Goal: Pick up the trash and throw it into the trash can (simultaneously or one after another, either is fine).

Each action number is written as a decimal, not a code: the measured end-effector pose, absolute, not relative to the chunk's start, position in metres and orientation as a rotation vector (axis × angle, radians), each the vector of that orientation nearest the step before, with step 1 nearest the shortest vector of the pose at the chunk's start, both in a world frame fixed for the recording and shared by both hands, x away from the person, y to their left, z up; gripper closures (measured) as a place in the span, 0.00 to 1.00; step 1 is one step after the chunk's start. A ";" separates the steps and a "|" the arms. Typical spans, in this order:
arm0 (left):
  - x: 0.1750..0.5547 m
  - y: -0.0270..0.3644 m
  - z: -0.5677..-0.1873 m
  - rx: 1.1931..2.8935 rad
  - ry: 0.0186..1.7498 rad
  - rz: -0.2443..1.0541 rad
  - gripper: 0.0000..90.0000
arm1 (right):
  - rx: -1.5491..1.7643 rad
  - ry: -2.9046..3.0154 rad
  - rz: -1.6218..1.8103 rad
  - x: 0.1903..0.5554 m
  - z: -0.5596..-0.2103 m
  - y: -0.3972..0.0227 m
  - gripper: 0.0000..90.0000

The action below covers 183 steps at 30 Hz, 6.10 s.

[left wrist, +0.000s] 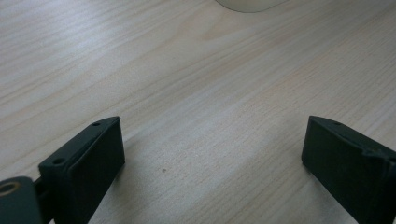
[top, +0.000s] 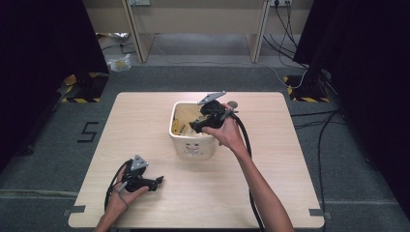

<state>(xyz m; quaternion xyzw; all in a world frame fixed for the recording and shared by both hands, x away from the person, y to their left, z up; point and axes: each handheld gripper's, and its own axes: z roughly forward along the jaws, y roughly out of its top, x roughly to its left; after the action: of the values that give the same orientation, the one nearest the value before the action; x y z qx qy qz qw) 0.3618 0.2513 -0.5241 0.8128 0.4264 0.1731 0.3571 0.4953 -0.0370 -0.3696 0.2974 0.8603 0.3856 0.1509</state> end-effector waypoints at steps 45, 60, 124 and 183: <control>0.362 0.251 -0.524 2.092 1.104 0.448 0.05 | 0.941 2.264 1.187 0.470 -0.343 -0.127 0.22; 0.362 0.251 -0.524 2.095 1.103 0.448 0.05 | 1.011 2.232 1.166 0.466 -0.356 -0.158 0.21; 0.362 0.251 -0.524 2.092 1.104 0.448 0.05 | 0.996 2.275 1.136 0.399 -0.428 -0.174 0.17; 0.362 0.251 -0.524 2.093 1.104 0.448 0.05 | 1.195 2.338 0.956 0.363 -0.506 -0.194 0.18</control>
<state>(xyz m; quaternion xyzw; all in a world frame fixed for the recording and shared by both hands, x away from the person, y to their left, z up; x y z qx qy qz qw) 0.3617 0.2510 -0.5243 0.8112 0.4279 0.1736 0.3587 0.3628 -0.1944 -0.5055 0.4211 0.8242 0.3369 0.1727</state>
